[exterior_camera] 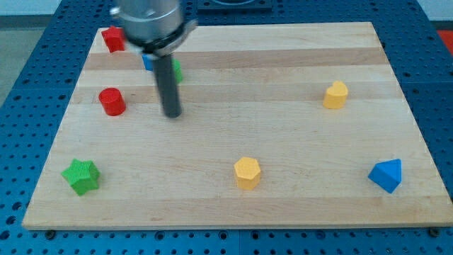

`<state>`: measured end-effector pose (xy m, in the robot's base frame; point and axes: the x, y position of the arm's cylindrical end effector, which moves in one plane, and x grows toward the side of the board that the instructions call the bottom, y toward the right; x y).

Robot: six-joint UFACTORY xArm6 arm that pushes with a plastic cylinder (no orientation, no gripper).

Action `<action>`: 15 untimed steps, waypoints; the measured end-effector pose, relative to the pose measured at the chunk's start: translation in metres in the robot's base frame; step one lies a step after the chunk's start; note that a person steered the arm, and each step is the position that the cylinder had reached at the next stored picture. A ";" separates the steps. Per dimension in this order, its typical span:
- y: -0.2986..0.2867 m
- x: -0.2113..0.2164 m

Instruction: Move the red circle diagonal to the green circle

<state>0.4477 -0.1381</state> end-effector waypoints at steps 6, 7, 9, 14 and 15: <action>-0.007 -0.048; -0.052 -0.048; -0.146 -0.006; 0.035 -0.027; 0.052 -0.053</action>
<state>0.3947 -0.0863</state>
